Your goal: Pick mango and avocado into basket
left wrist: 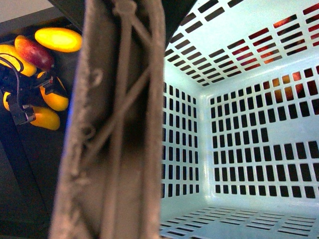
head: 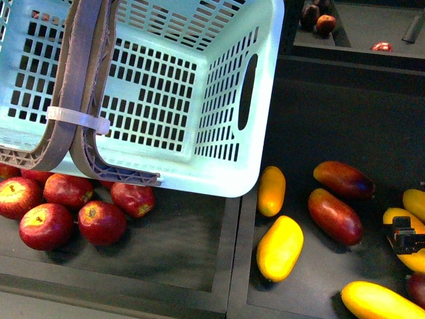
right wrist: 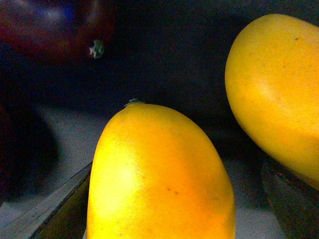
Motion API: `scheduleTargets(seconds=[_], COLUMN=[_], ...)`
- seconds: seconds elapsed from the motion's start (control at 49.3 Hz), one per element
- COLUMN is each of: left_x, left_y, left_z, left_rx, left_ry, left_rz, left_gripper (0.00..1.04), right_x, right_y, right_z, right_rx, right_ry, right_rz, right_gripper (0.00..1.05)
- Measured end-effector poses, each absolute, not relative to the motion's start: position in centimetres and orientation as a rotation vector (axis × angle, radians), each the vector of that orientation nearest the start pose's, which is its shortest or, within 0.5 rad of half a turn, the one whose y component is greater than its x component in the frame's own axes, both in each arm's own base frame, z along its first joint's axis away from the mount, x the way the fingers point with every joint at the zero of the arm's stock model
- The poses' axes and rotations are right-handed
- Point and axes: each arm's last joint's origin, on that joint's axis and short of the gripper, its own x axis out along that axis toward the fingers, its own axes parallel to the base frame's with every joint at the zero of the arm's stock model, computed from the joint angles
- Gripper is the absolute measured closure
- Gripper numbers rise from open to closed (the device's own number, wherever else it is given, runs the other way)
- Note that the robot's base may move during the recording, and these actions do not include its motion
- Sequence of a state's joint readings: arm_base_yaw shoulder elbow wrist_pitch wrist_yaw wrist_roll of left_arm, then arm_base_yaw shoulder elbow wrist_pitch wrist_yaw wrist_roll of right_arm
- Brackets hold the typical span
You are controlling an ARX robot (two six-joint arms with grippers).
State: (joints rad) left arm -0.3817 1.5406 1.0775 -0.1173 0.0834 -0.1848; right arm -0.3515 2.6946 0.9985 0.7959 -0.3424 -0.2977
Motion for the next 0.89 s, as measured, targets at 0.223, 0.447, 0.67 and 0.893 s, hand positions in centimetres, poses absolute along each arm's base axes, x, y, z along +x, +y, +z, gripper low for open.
scheduleTargets(seconds=[0.223,0.447,0.67,0.893], left_x=[31.4,31.4,31.4,31.4], left_y=[-12.8,-12.8,-12.8,-12.8], left_z=[25.9,25.9,25.9,25.9], left_rx=[-0.089,-0.089,-0.09,-0.09], left_ry=[0.618,0.618,0.618,0.618], left_rz=[-0.396,-0.396,-0.397,-0.397], left_gripper=[0.99,0.99,0.99,0.99], right_x=[32.6,32.3,31.4,31.3], right_y=[-10.9,-10.8,-10.7,-11.5], right_z=[-11.3,-11.5,-10.9,-6.5], right_rx=[0.033,0.039,0.059,0.117], right_ry=[0.853,0.863,0.87,0.776], right_rz=[0.121,0.119,0.114,0.09], right_gripper=[0.08,0.12,0.4,0.4])
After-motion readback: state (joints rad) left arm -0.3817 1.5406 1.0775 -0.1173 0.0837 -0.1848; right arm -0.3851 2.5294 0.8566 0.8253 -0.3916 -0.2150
